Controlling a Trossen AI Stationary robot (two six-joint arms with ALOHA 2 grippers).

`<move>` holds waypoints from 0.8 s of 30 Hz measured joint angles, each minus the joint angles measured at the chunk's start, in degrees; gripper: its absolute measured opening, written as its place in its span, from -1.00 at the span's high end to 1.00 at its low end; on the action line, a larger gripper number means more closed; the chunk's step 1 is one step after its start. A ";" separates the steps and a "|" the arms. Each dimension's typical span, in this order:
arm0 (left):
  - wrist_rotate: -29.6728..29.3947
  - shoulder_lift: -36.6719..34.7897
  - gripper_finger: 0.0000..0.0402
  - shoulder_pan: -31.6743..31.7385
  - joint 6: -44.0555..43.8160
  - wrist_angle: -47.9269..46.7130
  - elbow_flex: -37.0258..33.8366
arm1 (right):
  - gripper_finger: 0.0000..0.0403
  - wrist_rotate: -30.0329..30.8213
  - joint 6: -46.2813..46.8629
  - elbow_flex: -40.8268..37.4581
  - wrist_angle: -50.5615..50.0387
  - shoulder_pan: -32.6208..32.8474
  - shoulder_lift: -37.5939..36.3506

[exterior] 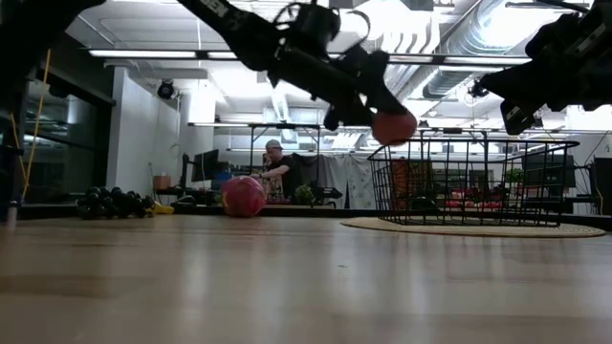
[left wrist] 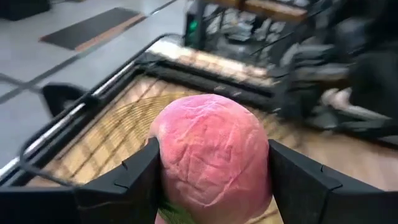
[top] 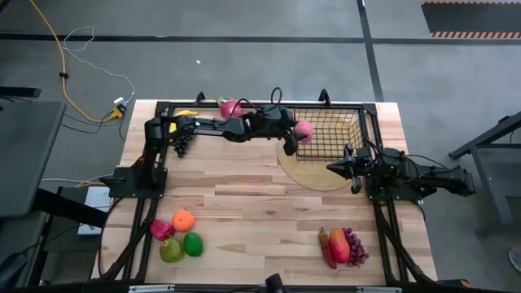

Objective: Build produce basket
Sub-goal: Put the peach into the wire basket, then put the chili pepper into the wire basket

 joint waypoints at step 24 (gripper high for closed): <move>-1.36 1.79 -0.71 -0.74 2.84 1.47 1.00 | 1.00 0.00 0.02 0.00 0.00 0.00 -0.02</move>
